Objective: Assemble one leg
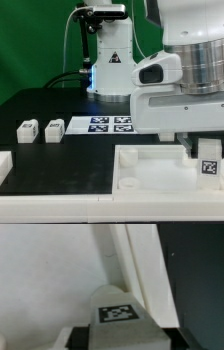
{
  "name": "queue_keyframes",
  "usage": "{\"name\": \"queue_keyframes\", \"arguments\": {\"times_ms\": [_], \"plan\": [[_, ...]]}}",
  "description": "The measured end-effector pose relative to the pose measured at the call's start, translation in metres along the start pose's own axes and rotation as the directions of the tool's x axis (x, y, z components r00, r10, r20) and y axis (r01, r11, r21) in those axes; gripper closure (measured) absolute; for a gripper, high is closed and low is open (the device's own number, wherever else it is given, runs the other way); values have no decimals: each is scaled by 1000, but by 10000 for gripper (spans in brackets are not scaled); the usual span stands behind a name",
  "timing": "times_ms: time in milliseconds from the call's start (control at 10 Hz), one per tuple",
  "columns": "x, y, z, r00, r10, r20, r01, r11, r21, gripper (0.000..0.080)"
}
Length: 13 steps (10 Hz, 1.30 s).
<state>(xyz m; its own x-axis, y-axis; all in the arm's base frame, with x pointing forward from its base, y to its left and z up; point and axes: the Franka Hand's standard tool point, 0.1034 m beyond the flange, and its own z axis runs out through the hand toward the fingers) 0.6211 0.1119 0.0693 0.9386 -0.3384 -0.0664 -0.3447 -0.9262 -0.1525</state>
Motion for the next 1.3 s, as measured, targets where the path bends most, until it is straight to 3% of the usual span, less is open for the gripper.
{"name": "queue_keyframes", "arguments": {"times_ms": [400,900,1000,1100,1200,1300], "plan": [[3,10,-1,972,235,-17,-235,971,-32,497],[3,14,-1,973,231,-17,-232,972,-42,493],[3,13,-2,973,230,-18,-231,972,-40,413],[3,10,-6,974,227,-21,-228,973,-36,242],[3,6,-9,975,223,-24,-223,974,-32,242],[2,3,-11,976,217,-27,-218,975,-29,171]]}}
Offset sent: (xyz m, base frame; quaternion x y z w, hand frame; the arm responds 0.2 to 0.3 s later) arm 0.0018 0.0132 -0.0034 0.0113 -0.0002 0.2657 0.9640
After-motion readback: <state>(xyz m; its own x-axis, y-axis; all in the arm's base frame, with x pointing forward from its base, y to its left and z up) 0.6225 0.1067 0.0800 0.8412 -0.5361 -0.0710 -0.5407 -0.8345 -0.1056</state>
